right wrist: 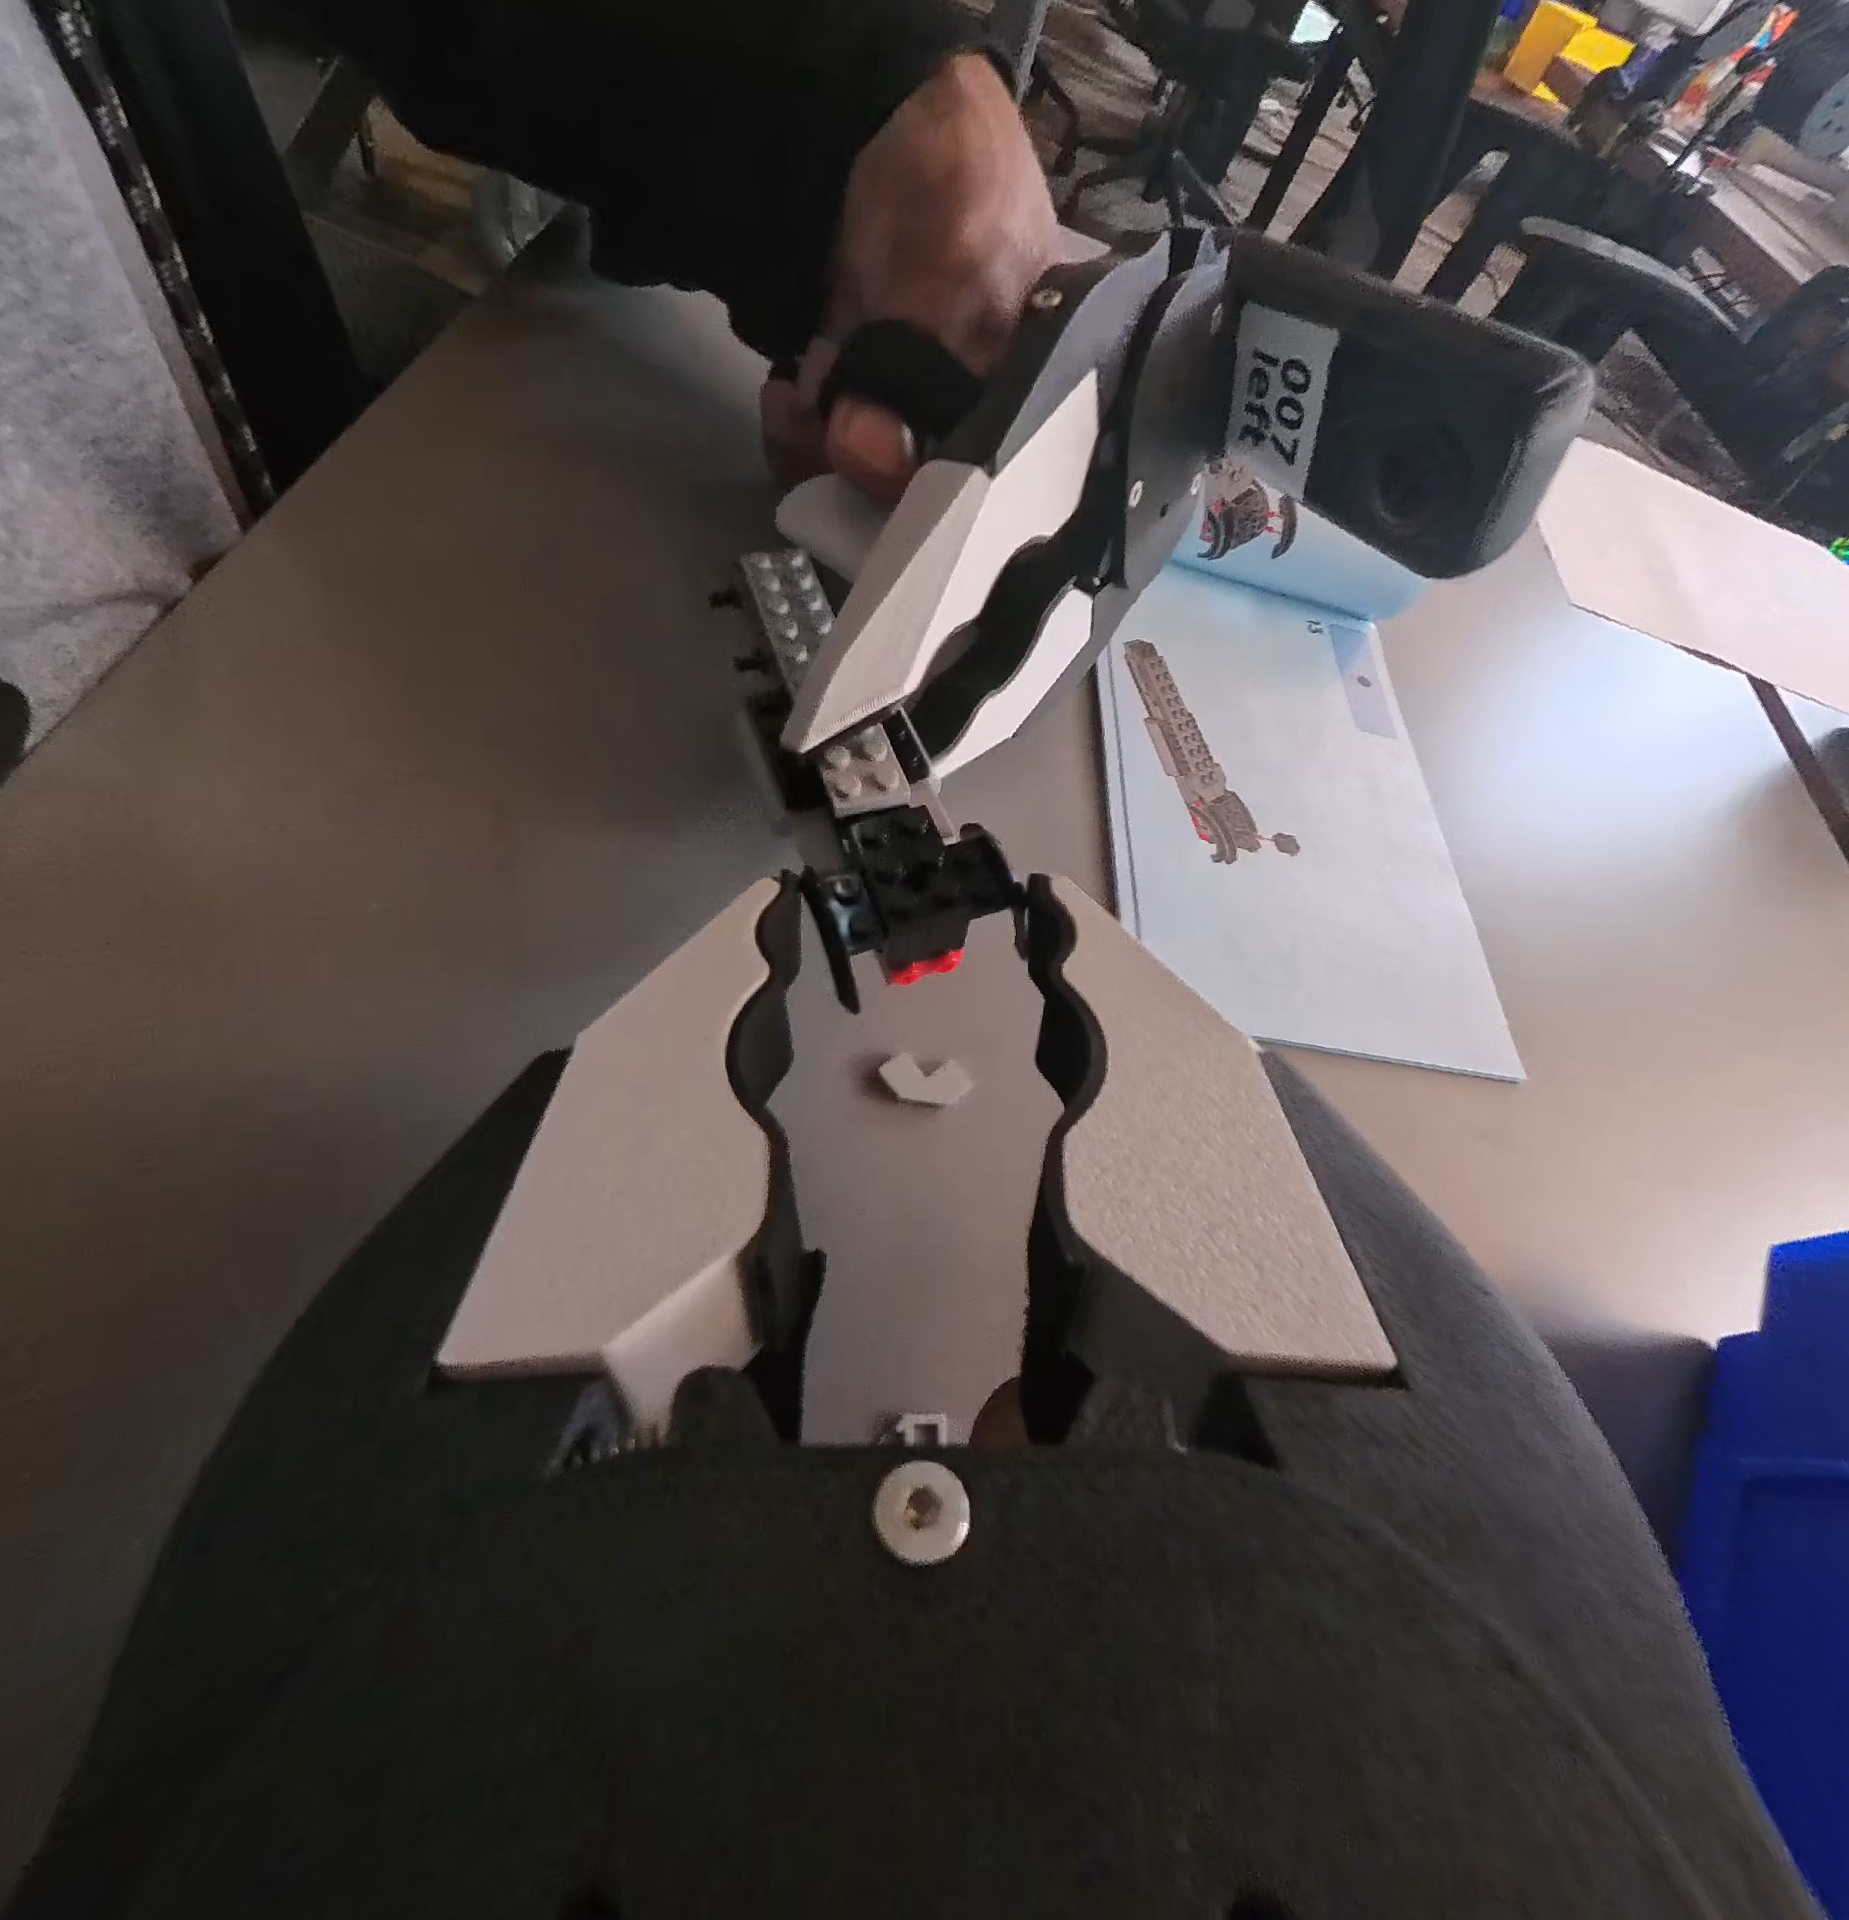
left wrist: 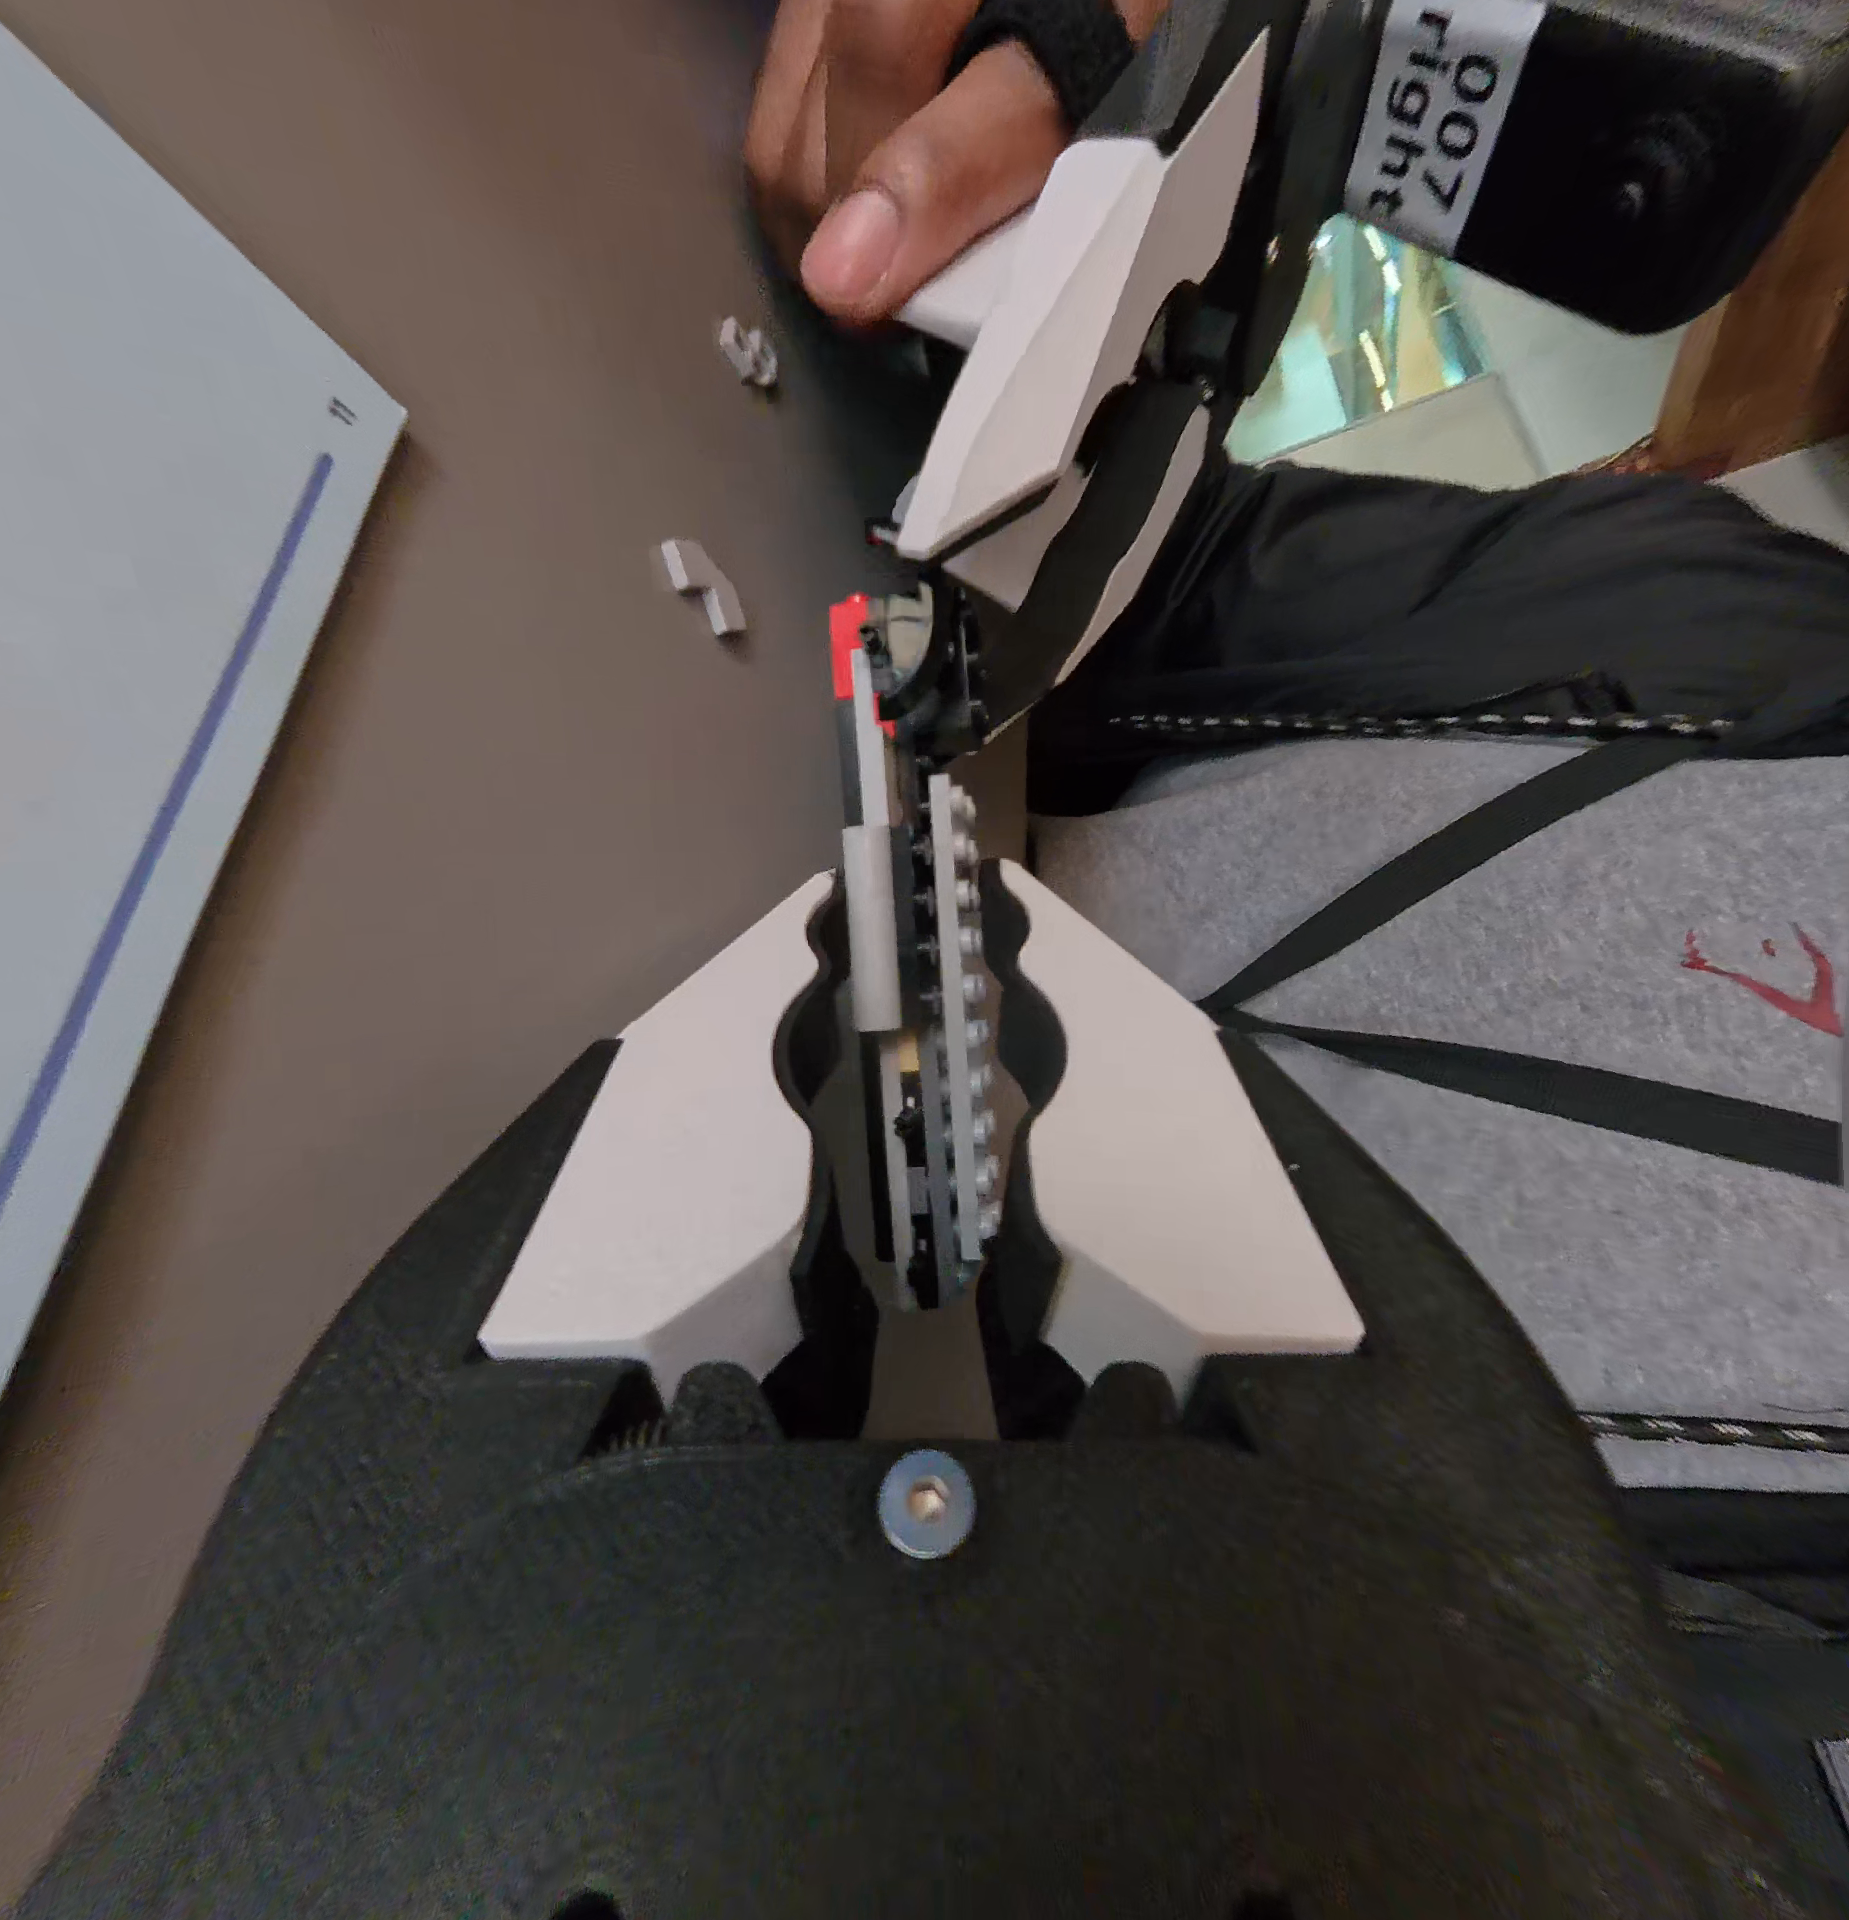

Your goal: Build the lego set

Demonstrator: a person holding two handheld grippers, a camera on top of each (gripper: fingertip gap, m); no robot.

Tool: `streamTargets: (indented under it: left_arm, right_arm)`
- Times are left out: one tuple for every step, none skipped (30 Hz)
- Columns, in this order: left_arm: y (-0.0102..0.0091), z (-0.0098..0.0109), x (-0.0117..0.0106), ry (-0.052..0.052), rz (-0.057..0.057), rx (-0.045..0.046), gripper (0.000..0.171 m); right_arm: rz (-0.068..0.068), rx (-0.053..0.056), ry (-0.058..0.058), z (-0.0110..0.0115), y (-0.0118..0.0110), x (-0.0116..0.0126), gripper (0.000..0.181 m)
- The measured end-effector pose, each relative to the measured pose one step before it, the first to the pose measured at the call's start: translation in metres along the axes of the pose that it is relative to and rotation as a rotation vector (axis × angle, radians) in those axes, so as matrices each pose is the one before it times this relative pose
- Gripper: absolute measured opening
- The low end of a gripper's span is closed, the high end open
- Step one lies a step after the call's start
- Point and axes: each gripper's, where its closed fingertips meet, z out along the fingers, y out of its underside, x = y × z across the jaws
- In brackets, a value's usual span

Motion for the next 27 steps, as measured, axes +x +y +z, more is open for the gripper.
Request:
streamTargets:
  left_arm:
    - [-0.00138, -0.00111, 0.00101, 0.0106, -0.0030, 0.01100, 0.023]
    - [-0.00120, -0.00089, 0.00054, 0.0061, -0.0021, 0.00967, 0.022]
    - [-0.00078, -0.00058, 0.00028, 0.0039, -0.0027, 0.00575, 0.022]
    - [-0.00068, -0.00048, 0.00001, 0.0013, -0.0015, 0.00570, 0.022]
    - [-0.00137, -0.00067, 0.00021, 0.0021, -0.0003, 0.00989, 0.022]
    - [-0.00199, -0.00089, 0.00071, 0.0064, -0.0019, 0.01444, 0.022]
    - [-0.00203, -0.00106, 0.00108, 0.0086, -0.0021, 0.01638, 0.022]
    - [-0.00262, -0.00141, 0.00077, 0.0058, 0.0010, 0.01968, 0.020]
    - [-0.00241, -0.00148, 0.00054, 0.0015, 0.0043, 0.01844, 0.020]
    - [-0.00266, -0.00158, 0.00135, 0.0052, 0.0065, 0.02059, 0.020]
    - [-0.00268, -0.00138, 0.00102, 0.0048, 0.0038, 0.02114, 0.021]
    - [-0.00261, -0.00129, 0.00020, 0.0007, -0.0009, 0.02094, 0.020]
    - [-0.00235, -0.00129, -0.00025, -0.0012, -0.0025, 0.01909, 0.021]
    - [-0.00223, -0.00124, -0.00035, -0.0031, -0.0001, 0.01777, 0.020]
    - [-0.00299, -0.00127, 0.00008, -0.0025, 0.0032, 0.02233, 0.020]
    - [-0.00354, -0.00145, 0.00112, 0.0026, 0.0052, 0.02732, 0.020]
    - [-0.00379, -0.00122, 0.00180, 0.0066, 0.0043, 0.03102, 0.020]
    - [-0.00360, -0.00095, 0.00227, 0.0084, 0.0025, 0.03112, 0.020]
    - [-0.00344, -0.00063, 0.00268, 0.0101, 0.0027, 0.03330, 0.021]
    - [-0.00326, -0.00018, 0.00291, 0.0117, 0.0016, 0.03453, 0.020]
    - [-0.00272, 0.00026, 0.00318, 0.0144, 0.0004, 0.03314, 0.020]
    - [-0.00250, 0.00022, 0.00289, 0.0136, -0.0001, 0.03258, 0.020]
    - [-0.00276, -0.00003, 0.00229, 0.0096, -0.0007, 0.03538, 0.021]
    - [-0.00320, -0.00051, 0.00194, 0.0087, -0.0020, 0.03897, 0.020]
    - [-0.00346, -0.00108, 0.00204, 0.0090, -0.0053, 0.04117, 0.021]
    - [-0.00323, -0.00126, 0.00158, 0.0061, -0.0097, 0.04124, 0.021]
    - [-0.00283, -0.00148, 0.00122, 0.0034, -0.0102, 0.03884, 0.021]
  right_arm:
    - [0.0004, 0.0017, 0.0092, -0.00073, -0.00006, 0.00189, 0.047]
    - [0.0020, 0.0016, 0.0086, -0.00061, -0.00009, 0.00178, 0.047]
    - [0.0039, 0.0022, 0.0082, -0.00052, -0.00020, 0.00191, 0.047]
    - [0.0050, 0.0023, 0.0092, -0.00053, -0.00014, 0.00218, 0.047]
    - [0.0061, 0.0025, 0.0099, -0.00068, -0.00030, 0.00229, 0.047]
    - [0.0075, 0.0045, 0.0096, -0.00088, -0.00046, 0.00236, 0.047]
    - [0.0089, 0.0064, 0.0123, -0.00098, -0.00104, 0.00279, 0.046]
    - [0.0096, 0.0056, 0.0168, -0.00120, -0.00085, 0.00343, 0.043]
    - [0.0095, 0.0067, 0.0178, -0.00140, -0.00112, 0.00394, 0.043]
    - [0.0117, 0.0088, 0.0137, -0.00145, -0.00147, 0.00325, 0.043]
    - [0.0140, 0.0117, 0.0083, -0.00133, -0.00204, 0.00252, 0.043]
    - [0.0149, 0.0110, 0.0053, -0.00103, -0.00188, 0.00181, 0.043]
    - [0.0137, 0.0052, 0.0051, -0.00059, -0.00117, 0.00161, 0.043]
    - [0.0096, -0.0004, 0.0062, -0.00010, -0.00035, 0.00146, 0.043]
    - [0.0077, -0.0038, 0.0067, -0.00020, 0.00004, 0.00118, 0.043]
    - [0.0112, -0.0056, 0.0061, -0.00011, 0.00005, 0.00109, 0.043]
    - [0.0183, -0.0045, 0.0051, -0.00018, -0.00025, 0.00107, 0.044]
    - [0.0276, 0.0004, 0.0082, -0.00037, -0.00147, 0.00155, 0.044]
    - [0.0363, 0.0078, 0.0061, -0.00062, -0.00291, 0.00132, 0.045]
    - [0.0435, 0.0144, 0.0064, -0.00066, -0.00411, 0.00139, 0.045]
    - [0.0472, 0.0197, 0.0075, -0.00022, -0.00470, 0.00146, 0.046]
    - [0.0462, 0.0213, 0.0077, 0.00000, -0.00485, 0.00114, 0.048]
    - [0.0446, 0.0164, 0.0120, 0.00014, -0.00393, 0.00162, 0.048]
    - [0.0467, 0.0068, 0.0150, 0.00059, -0.00218, 0.00212, 0.047]
    - [0.0507, 0.0056, 0.0117, 0.00075, -0.00142, 0.00151, 0.048]
    - [0.0555, 0.0113, 0.0079, 0.00049, -0.00170, 0.00061, 0.048]
    - [0.0649, 0.0111, 0.0045, 0.00055, -0.00086, 0.00002, 0.049]
